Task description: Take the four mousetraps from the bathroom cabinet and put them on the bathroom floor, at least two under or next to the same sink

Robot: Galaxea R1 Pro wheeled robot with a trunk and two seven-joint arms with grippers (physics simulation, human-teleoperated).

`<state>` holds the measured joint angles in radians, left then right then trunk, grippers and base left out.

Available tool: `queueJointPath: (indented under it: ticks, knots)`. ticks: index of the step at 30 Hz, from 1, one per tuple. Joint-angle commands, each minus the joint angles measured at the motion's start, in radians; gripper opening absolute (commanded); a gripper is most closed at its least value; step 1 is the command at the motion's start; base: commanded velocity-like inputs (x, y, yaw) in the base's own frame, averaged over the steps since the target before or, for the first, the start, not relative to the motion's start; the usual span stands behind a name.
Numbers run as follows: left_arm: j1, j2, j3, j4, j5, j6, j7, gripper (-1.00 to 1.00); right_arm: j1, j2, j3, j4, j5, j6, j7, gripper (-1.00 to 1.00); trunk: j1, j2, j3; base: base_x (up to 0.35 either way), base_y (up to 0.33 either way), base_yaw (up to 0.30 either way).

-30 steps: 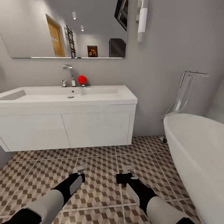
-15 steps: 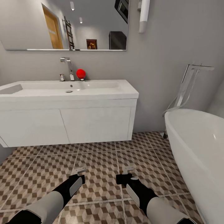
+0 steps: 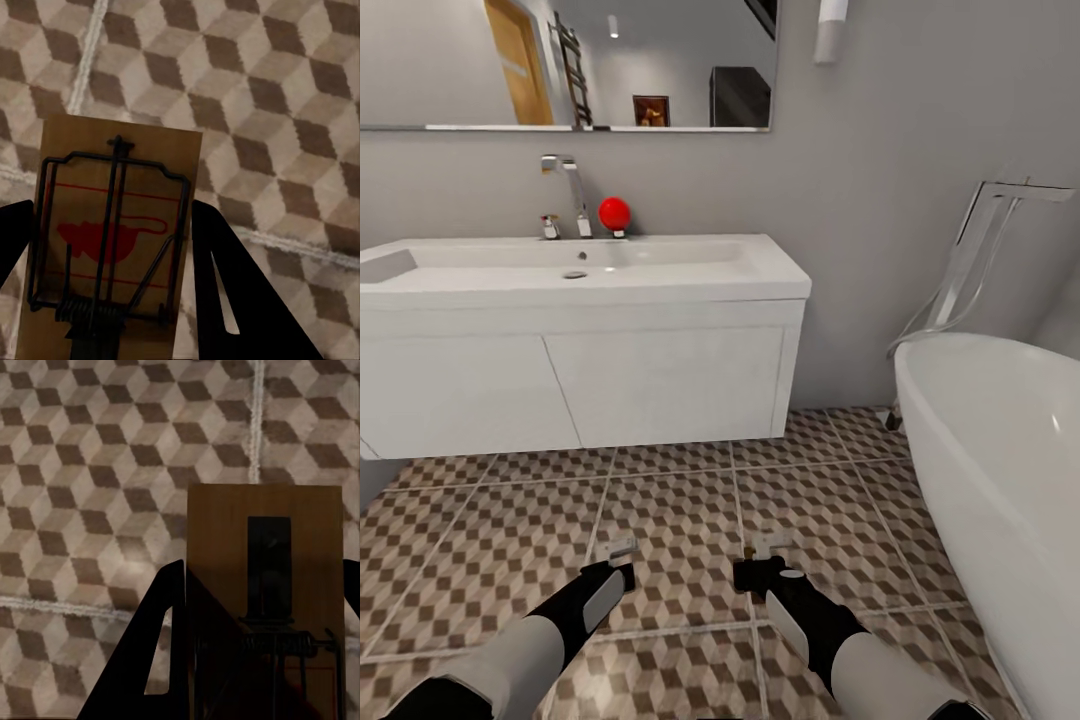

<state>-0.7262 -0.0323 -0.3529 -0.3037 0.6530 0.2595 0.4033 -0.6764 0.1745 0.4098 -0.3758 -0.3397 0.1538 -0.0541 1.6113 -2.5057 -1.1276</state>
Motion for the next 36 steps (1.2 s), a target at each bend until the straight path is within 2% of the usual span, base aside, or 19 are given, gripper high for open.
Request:
queueJointPath:
  ticks: [1, 7, 9, 10, 12, 13, 15, 16, 20, 23, 27, 36]
  knots:
    - [0.0, 0.002, 0.002, -0.002, -0.002, 0.002, -0.014, -1.0, 0.0, 0.0, -0.001, 0.0, -0.001, 0.0, 0.002, -1.0, 0.0, 0.0, -0.004, 0.0, 0.0, 0.0]
    - [0.005, 0.011, 0.008, -0.006, 0.003, 0.008, -0.113, -1.0, 0.0, 0.0, -0.002, 0.0, -0.001, 0.0, 0.003, -1.0, 0.003, -0.002, -0.027, 0.0, 0.0, 0.0]
    - [0.006, 0.014, 0.008, -0.006, 0.021, 0.01, -0.153, -1.0, 0.0, 0.0, -0.002, 0.0, -0.001, 0.0, 0.003, -1.0, 0.004, -0.002, -0.035, 0.0, 0.0, 0.0]
    - [0.006, 0.024, 0.009, -0.007, 0.055, 0.022, -0.222, -1.0, 0.0, 0.0, -0.002, -0.003, -0.001, 0.0, 0.004, -1.0, 0.004, -0.002, -0.039, 0.0, 0.0, 0.0]
    - [0.007, 0.046, 0.008, -0.008, 0.091, 0.041, -0.319, -1.0, 0.0, 0.0, -0.001, -0.01, -0.001, 0.0, 0.006, -1.0, 0.005, -0.003, -0.047, 0.0, 0.0, 0.0]
    - [0.008, 0.075, 0.006, -0.009, 0.119, 0.058, -0.434, -1.0, 0.0, 0.0, -0.001, -0.023, -0.001, 0.0, 0.007, -1.0, 0.006, -0.003, -0.05, 0.0, 0.0, 0.0]
    - [0.013, 0.103, 0.006, -0.009, 0.138, 0.07, -0.552, -1.0, 0.0, 0.0, -0.001, -0.039, -0.001, 0.0, 0.007, -1.0, 0.007, -0.004, -0.058, 0.0, 0.0, 0.0]
    - [0.022, 0.125, 0.007, -0.009, 0.149, 0.079, -0.655, -1.0, 0.001, 0.0, 0.0, -0.055, -0.001, 0.0, 0.008, -1.0, 0.007, -0.004, -0.058, 0.0, 0.0, 0.0]
    - [0.035, 0.154, 0.008, -0.009, 0.163, 0.088, -0.802, -1.0, 0.001, 0.0, 0.0, -0.076, -0.001, 0.001, 0.008, -1.0, 0.007, -0.004, -0.058, 0.0, 0.0, 0.0]
    - [0.039, 0.163, 0.009, -0.008, 0.168, 0.091, -0.847, -1.0, 0.001, 0.0, 0.0, -0.082, -0.001, 0.001, 0.007, -1.0, 0.007, -0.004, -0.058, 0.0, 0.0, 0.0]
    - [0.041, 0.171, 0.009, -0.008, 0.171, 0.093, -0.868, -1.0, 0.001, 0.0, 0.0, -0.085, -0.001, 0.001, 0.007, -1.0, 0.008, -0.005, -0.074, 0.0, 0.0, 0.0]
    - [0.042, 0.181, 0.009, -0.008, 0.174, 0.107, -0.877, -1.0, 0.001, 0.0, 0.001, -0.086, -0.001, 0.001, 0.007, -1.0, 0.013, -0.007, -0.108, 0.0, 0.0, 0.0]
